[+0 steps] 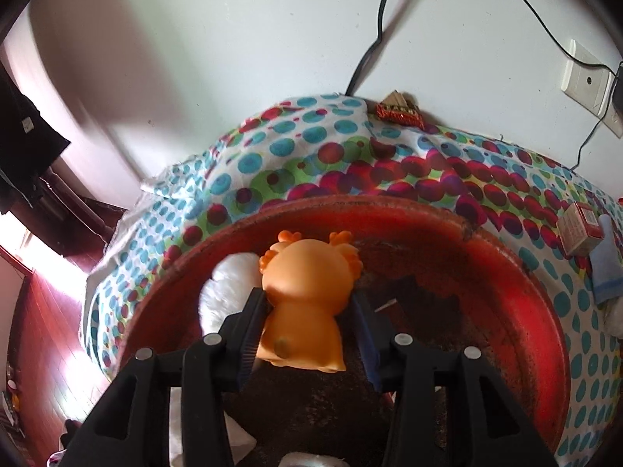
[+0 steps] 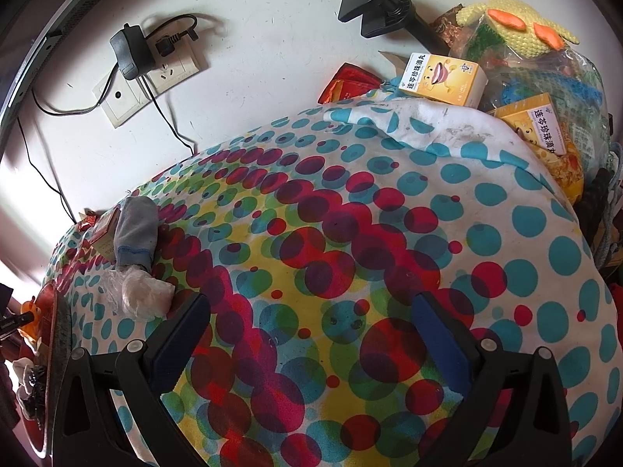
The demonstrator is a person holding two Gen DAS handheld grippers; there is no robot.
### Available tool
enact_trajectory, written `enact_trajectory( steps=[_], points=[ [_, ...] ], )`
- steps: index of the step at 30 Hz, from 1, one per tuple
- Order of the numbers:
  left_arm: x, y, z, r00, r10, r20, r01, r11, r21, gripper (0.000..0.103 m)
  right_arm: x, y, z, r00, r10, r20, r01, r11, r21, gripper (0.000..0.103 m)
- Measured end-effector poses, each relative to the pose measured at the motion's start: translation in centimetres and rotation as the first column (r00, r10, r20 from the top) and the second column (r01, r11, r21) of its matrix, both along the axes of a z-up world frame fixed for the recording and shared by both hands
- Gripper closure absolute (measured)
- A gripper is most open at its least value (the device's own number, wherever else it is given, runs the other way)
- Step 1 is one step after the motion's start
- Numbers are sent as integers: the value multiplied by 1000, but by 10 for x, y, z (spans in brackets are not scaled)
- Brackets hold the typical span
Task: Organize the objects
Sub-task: 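Carry the orange toy with the left gripper into the red tray and release, then grasp the clear plastic bag with the right gripper and lift it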
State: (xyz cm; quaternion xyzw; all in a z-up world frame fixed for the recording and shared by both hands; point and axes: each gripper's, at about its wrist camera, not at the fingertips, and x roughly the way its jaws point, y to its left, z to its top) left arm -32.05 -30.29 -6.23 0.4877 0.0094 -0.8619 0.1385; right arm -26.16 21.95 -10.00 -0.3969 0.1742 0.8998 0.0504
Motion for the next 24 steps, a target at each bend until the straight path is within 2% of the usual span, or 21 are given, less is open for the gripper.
enact_trajectory(
  steps=[4,5,8,10,12,13,15,16,17,19,20,23,24],
  points=[
    [7,1,8,999,-12,-47,11,1000,-19,54,0,0,0,1000,0,1,0,1000,2,0],
    [10,-1,15,997,-6,-74,5,1000,-25,51,0,0,0,1000,0,1,0,1000,1,0],
    [30,-8,54,979,-4,-204,2,1000,-7,50,0,0,0,1000,1,5,-1,1000,7,0],
    [56,-13,94,946,3,-325,1,1000,12,50,-1,0,0,1000,2,5,-2,1000,8,0],
    [99,-14,134,893,3,-450,9,1000,25,48,-1,0,0,1000,2,6,-2,1000,9,0],
    [119,-12,147,870,0,-493,11,1000,19,44,-1,0,0,1000,2,6,-2,1000,9,0],
    [175,-1,167,809,-24,-587,14,1000,-21,33,-1,0,0,1000,2,5,-2,1000,6,0],
    [195,4,168,789,-34,-613,13,999,-38,25,-1,-1,0,1000,2,5,-2,1000,7,0],
    [216,12,165,772,-50,-633,17,998,-58,23,-1,-1,0,1000,2,7,-2,1000,10,0],
    [255,27,145,768,-89,-634,37,995,-94,23,-1,-2,0,1000,4,10,-4,1000,17,0],
    [270,34,129,773,-91,-627,47,995,-87,23,-2,-3,0,1000,8,12,-8,1000,23,0],
    [293,50,87,821,-107,-561,105,994,-37,23,-3,-9,2,1000,4,21,-5,998,69,0],
    [300,53,76,828,-116,-549,129,992,-16,23,-3,-15,3,999,-1,33,-2,994,112,0]
  ],
)
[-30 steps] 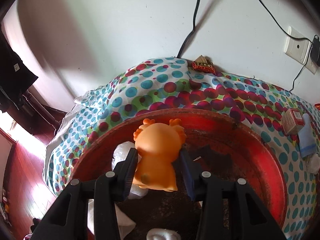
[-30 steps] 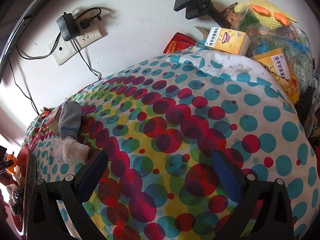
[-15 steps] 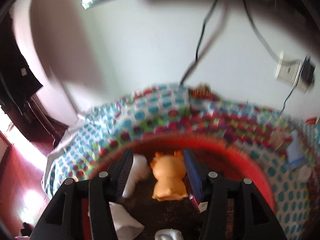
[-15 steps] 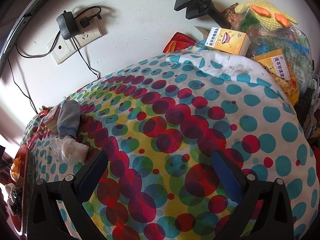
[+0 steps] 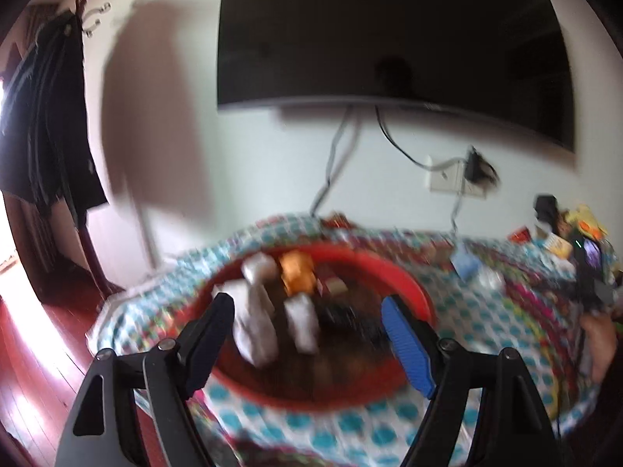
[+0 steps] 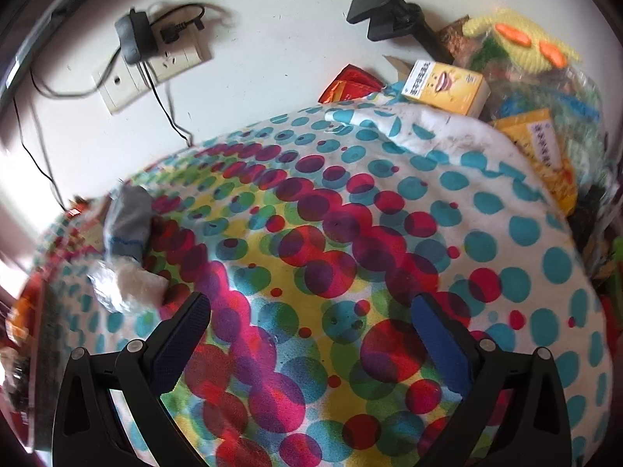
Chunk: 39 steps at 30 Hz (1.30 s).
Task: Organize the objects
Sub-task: 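Grasp the clear plastic bag with the right gripper and lift it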
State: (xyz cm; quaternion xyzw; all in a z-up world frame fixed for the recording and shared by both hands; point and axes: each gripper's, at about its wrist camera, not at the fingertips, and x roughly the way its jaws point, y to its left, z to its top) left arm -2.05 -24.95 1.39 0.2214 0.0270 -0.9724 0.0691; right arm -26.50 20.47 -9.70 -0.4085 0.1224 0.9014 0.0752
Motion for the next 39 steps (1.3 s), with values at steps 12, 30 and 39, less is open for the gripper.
enact_trajectory(
  steps=[12,30,39],
  points=[
    [17,4,-49,996,-79,41,75,993,91,23,-32,-144,16,953,300,40,-302,938,171,1],
    [24,16,-53,996,-69,56,65,996,64,23,-12,-139,25,964,263,44,-266,949,171,61],
    [33,26,-57,997,-20,78,21,1000,-7,23,25,-141,74,953,299,-37,-283,930,235,61]
  ],
)
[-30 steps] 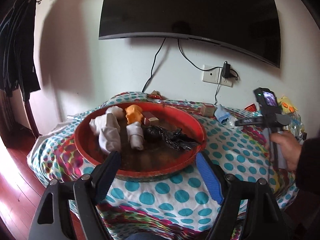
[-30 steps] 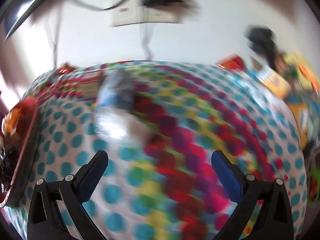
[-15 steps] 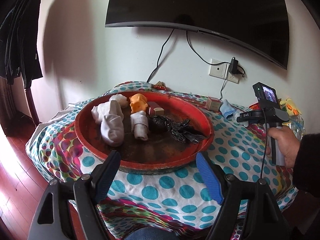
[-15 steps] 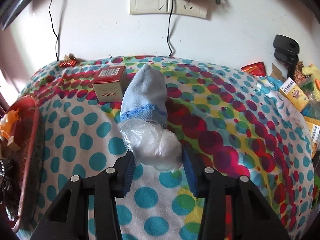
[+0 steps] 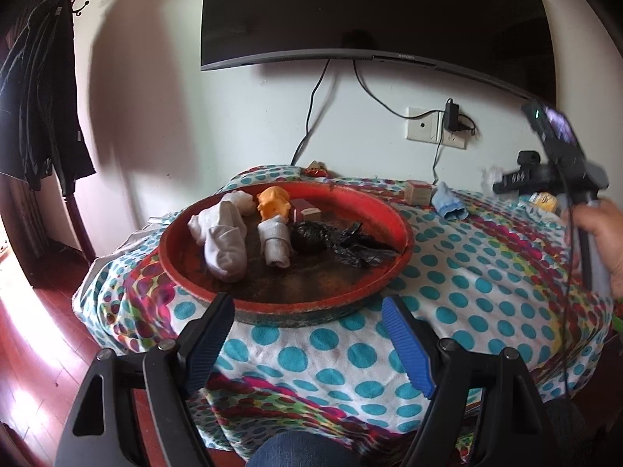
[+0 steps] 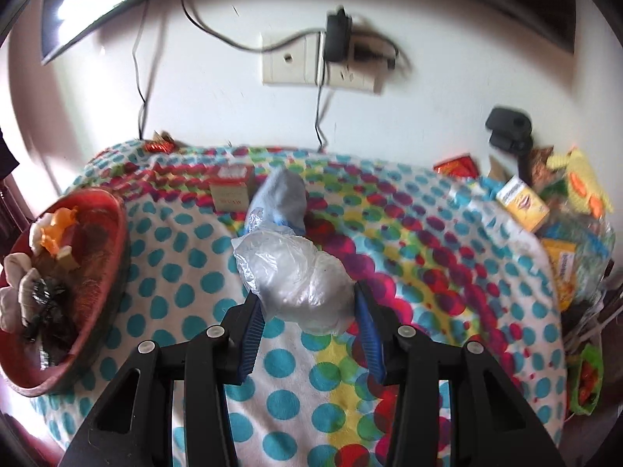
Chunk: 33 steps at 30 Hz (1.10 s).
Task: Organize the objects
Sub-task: 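Grasp the clear plastic bag with the right gripper and lift it, then carry the clear plastic bag with the right gripper into the red tray and release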
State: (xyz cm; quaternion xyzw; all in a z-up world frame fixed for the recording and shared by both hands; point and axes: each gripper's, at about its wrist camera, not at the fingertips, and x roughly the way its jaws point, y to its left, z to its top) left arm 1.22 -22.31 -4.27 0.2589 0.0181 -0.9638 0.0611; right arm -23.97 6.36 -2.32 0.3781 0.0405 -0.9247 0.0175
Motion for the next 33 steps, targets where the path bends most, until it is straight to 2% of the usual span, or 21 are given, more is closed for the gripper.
enact_trajectory(
  steps=[3,8,15,24,33],
  points=[
    [-1,-4,-3,999,22,27,-22,1000,-2,23,3,-11,20,999,20,-33,-20,1000,-10,61],
    [0,-15,-3,998,62,26,-62,998,14,23,8,-41,49,995,67,-76,-70,997,-45,61],
    [3,-27,2,994,111,4,-111,993,28,23,17,-103,64,980,170,-99,-176,983,-46,61],
    [3,-46,2,982,187,-1,-186,980,73,23,17,-168,39,964,264,-42,-266,964,-30,60],
    [-2,-49,-4,982,187,20,-188,978,88,23,15,-200,0,950,310,34,-310,951,-16,59]
  ],
)
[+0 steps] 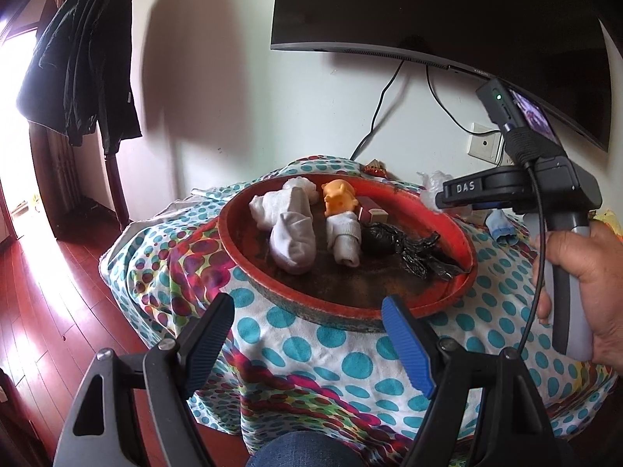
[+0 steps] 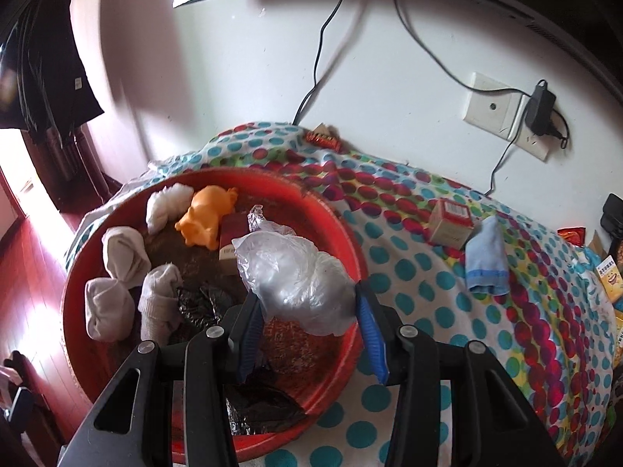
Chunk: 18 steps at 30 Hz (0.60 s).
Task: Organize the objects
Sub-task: 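Carry the clear plastic bag with the right gripper into the red tray and release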
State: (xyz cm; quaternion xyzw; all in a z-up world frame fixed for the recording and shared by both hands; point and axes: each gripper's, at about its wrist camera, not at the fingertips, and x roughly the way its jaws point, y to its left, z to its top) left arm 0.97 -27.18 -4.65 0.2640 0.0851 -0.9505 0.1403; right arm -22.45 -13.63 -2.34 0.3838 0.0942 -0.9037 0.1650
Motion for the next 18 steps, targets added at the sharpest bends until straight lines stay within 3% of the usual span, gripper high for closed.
enact_trajectory(
  steps=[18],
  points=[
    [-1,-5,-4,1000,2,6,-2,1000,30,23,-23,-32,-42,997,-16,80,12,999,44,57]
  ],
)
